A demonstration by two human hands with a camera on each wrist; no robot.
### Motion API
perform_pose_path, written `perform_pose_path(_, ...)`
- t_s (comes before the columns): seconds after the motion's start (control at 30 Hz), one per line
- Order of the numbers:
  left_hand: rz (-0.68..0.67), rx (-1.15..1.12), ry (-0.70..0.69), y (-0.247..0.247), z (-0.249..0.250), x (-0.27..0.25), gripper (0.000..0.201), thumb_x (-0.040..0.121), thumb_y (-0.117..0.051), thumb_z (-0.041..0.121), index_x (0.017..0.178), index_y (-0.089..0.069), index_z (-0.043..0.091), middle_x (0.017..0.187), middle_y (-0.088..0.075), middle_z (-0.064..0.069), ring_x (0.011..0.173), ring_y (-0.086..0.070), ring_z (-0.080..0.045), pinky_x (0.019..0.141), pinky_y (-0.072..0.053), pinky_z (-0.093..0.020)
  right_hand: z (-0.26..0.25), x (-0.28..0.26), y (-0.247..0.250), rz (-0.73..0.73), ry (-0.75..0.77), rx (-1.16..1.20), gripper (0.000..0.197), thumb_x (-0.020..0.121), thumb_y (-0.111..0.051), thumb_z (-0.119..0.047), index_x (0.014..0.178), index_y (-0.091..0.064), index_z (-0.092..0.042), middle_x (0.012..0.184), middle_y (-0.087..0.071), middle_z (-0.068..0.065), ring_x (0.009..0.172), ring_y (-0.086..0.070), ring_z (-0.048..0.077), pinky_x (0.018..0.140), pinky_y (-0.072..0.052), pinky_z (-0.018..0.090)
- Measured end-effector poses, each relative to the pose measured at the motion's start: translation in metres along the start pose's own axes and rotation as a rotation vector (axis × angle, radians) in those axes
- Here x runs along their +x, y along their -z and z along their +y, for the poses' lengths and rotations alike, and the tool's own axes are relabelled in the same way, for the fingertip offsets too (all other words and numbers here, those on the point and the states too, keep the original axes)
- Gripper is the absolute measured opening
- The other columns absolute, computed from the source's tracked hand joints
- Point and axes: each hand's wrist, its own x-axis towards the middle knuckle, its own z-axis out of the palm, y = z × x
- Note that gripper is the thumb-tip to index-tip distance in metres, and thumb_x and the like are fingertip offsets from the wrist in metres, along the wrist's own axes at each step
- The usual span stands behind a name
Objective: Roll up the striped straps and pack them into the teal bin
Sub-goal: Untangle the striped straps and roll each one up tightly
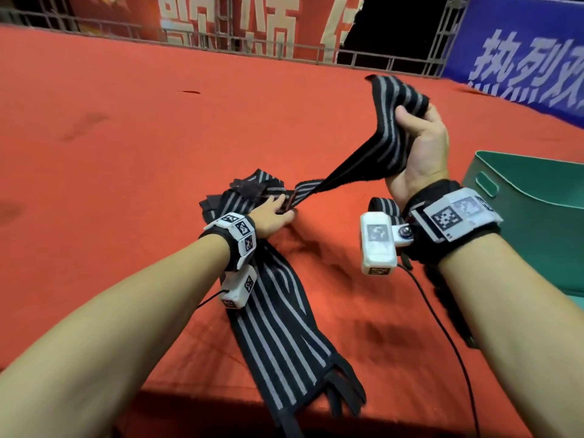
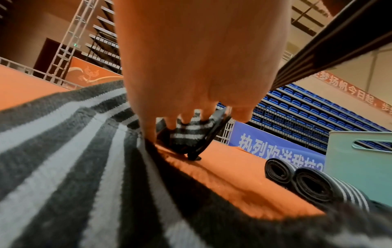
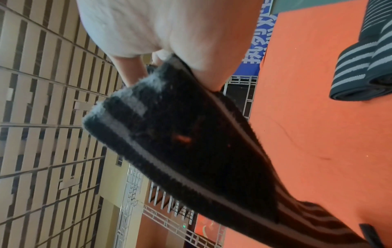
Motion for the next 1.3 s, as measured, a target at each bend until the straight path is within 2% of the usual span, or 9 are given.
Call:
perform_pose_path(0.13, 0.026, 0.055, 0.241, -0.006, -0.002, 0.006, 0.102, 0.088, -0.022, 0.085, 0.153, -0.043, 0.009, 0.160, -0.037, -0.019, 0.147, -0.036, -0.036, 0.123, -0.025, -0.043, -0.014, 0.008, 0.009, 0.069, 0.077, 0.029, 0.023, 0.093, -0.054, 0.009, 0.108, -0.064, -0.005, 0.089, -0.072, 0.009, 0.074, -0.069, 0.020, 0.068, -0.057, 0.030)
perform_pose_path(0.27, 0.424, 0.221, 0.034, 0.005, 0.012, -0.005, 0.040, 0.090, -0.065, 0.039, 0.114, -0.057, 0.008, 0.116, -0.065, -0.012, 0.096, -0.062, -0.035, 0.081, -0.050, -0.041, 0.002, 0.008, 0.020, 0.009, 0.018, -0.135, 0.027, 0.089, -0.057, 0.009, 0.111, -0.067, -0.003, 0.106, -0.074, 0.015, 0.094, -0.072, 0.026, 0.084, -0.059, 0.035)
perform_pose_path(0.33, 0.582, 0.272, -0.125, 0.009, 0.021, -0.010, 0.053, 0.083, -0.073, 0.025, 0.128, -0.046, 0.017, 0.124, -0.051, -0.007, 0.087, -0.053, -0.027, 0.074, -0.045, -0.041, 0.019, 0.002, 0.024, -0.008, -0.044, -0.139, 0.023, 0.088, -0.057, 0.009, 0.106, -0.065, -0.002, 0.095, -0.071, 0.014, 0.085, -0.070, 0.024, 0.077, -0.058, 0.032)
perform_pose_path(0.5, 0.127, 0.347, -0.225, 0.011, 0.013, -0.001, 0.054, 0.094, -0.069, 0.017, 0.145, -0.055, 0.021, 0.145, -0.058, -0.005, 0.129, -0.057, -0.024, 0.108, -0.044, -0.034, 0.032, -0.001, 0.027, -0.028, -0.103, -0.074, 0.021, 0.086, -0.057, 0.008, 0.098, -0.068, -0.007, 0.093, -0.069, 0.016, 0.088, -0.066, 0.029, 0.081, -0.056, 0.036)
perform_pose_path(0.67, 0.325, 0.248, -0.122, 0.010, 0.005, 0.011, 0.015, 0.095, -0.065, 0.018, 0.108, -0.070, 0.013, 0.115, -0.072, -0.013, 0.113, -0.065, -0.033, 0.096, -0.051, -0.040, 0.003, 0.017, 0.043, 0.158, 0.042, -0.006, 0.020, 0.086, -0.057, 0.009, 0.093, -0.068, -0.006, 0.086, -0.072, 0.011, 0.078, -0.068, 0.025, 0.072, -0.056, 0.033)
perform_pose_path(0.83, 0.422, 0.007, 0.088, 0.023, 0.001, 0.019, 0.033, 0.092, -0.064, 0.022, 0.125, -0.066, 0.014, 0.124, -0.069, -0.013, 0.114, -0.065, -0.035, 0.095, -0.052, -0.038, -0.023, 0.021, 0.052, 0.308, 0.157, 0.065, 0.019, 0.087, -0.056, 0.009, 0.091, -0.064, -0.007, 0.074, -0.069, 0.005, 0.063, -0.066, 0.018, 0.059, -0.053, 0.025)
perform_pose_path(1.0, 0.366, -0.388, -0.158, 0.028, 0.020, 0.002, 0.045, 0.102, -0.058, 0.026, 0.145, -0.051, 0.014, 0.146, -0.056, -0.010, 0.131, -0.055, -0.024, 0.107, -0.048, -0.046, -0.004, 0.016, 0.033, 0.047, 0.306, -0.550, 0.026, 0.079, -0.071, -0.002, 0.093, -0.060, -0.022, 0.093, -0.069, -0.002, 0.082, -0.066, -0.002, 0.081, -0.053, 0.021)
perform_pose_path(1.13, 0.303, -0.756, -0.257, 0.045, 0.057, -0.045, 0.059, 0.104, -0.037, 0.059, 0.111, -0.070, 0.011, 0.099, -0.075, -0.008, 0.085, -0.070, -0.023, 0.061, -0.053, -0.033, 0.048, -0.022, -0.003, -0.257, 0.327, -0.884, 0.024, 0.081, -0.066, -0.003, 0.094, -0.059, -0.022, 0.089, -0.065, -0.011, 0.078, -0.059, -0.004, 0.080, -0.050, 0.020)
perform_pose_path(1.3, 0.225, -0.655, -0.358, 0.062, 0.067, -0.088, 0.032, 0.100, -0.057, 0.050, 0.093, -0.065, 0.019, 0.085, -0.067, -0.002, 0.070, -0.068, -0.012, 0.052, -0.054, -0.027, 0.084, -0.056, -0.044, -0.512, 0.259, -1.326, 0.052, 0.083, -0.067, -0.019, 0.135, -0.060, -0.024, 0.142, -0.057, -0.006, 0.119, -0.061, 0.018, 0.101, -0.051, 0.041)
